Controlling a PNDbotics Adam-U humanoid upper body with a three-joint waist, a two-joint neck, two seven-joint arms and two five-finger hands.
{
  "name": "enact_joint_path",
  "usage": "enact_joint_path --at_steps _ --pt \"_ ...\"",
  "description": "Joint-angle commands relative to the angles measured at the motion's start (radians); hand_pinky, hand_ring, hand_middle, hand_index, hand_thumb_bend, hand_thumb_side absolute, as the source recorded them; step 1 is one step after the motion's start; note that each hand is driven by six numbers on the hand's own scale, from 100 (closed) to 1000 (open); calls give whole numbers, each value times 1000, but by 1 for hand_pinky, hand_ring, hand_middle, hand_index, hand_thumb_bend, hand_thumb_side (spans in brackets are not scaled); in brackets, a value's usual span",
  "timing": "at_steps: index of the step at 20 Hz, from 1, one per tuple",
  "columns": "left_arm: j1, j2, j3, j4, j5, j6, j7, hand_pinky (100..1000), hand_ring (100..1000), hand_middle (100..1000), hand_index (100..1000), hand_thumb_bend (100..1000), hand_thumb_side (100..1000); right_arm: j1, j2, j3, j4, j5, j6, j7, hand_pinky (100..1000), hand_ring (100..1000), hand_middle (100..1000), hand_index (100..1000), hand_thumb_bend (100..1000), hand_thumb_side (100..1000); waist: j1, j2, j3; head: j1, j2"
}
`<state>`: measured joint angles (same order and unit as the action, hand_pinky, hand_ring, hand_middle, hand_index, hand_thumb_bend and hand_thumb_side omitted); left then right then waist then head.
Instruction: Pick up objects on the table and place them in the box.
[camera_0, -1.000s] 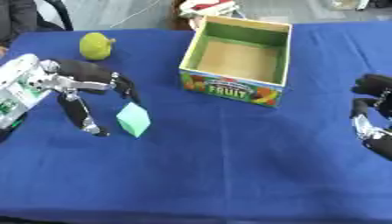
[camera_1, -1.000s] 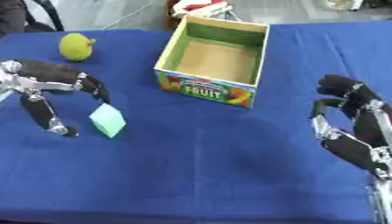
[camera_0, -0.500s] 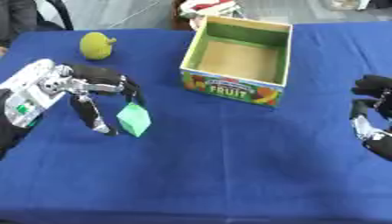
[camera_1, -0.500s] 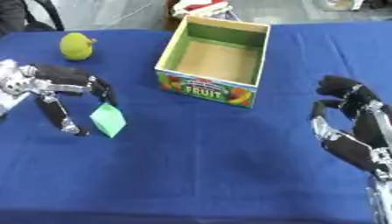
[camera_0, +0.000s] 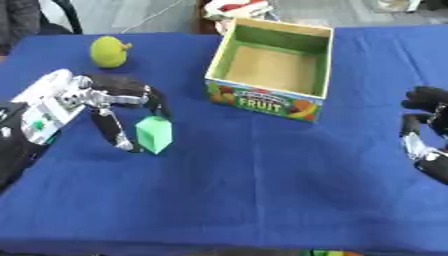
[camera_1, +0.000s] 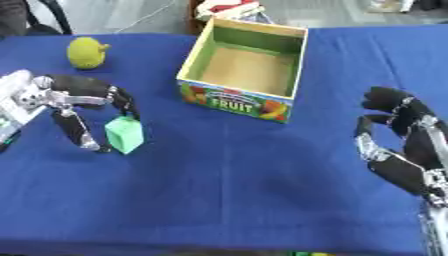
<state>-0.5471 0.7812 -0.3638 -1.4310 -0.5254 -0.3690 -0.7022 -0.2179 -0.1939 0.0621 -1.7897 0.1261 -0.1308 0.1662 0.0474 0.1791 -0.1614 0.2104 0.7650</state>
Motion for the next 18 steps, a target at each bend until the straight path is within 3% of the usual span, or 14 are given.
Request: enact_joint_path --at_steps 1,8,11,18 --pt "-18 9 -8 12 -18 -7 0 761 725 745 845 494 124 -5 -10 -2 -10 0 0 0 736 793 757 824 100 100 -2 -11 -1 4 5" --pt "-26 -4 -9 44 -45 -21 3 742 676 686 807 464 112 -4 -9 -2 -9 -1 0 0 736 793 757 824 100 100 -1 -11 -2 3 5" --pt "-26 -5 -4 45 -47 -19 28 695 606 603 743 388 100 -3 -9 -3 -9 0 1 -1 736 794 757 824 100 100 -1 -10 -2 2 5" --pt "-24 -2 3 32 -63 -9 114 616 516 511 658 266 100 -3 -9 -4 -9 0 1 -3 736 794 757 824 100 100 -1 -10 -2 2 5"
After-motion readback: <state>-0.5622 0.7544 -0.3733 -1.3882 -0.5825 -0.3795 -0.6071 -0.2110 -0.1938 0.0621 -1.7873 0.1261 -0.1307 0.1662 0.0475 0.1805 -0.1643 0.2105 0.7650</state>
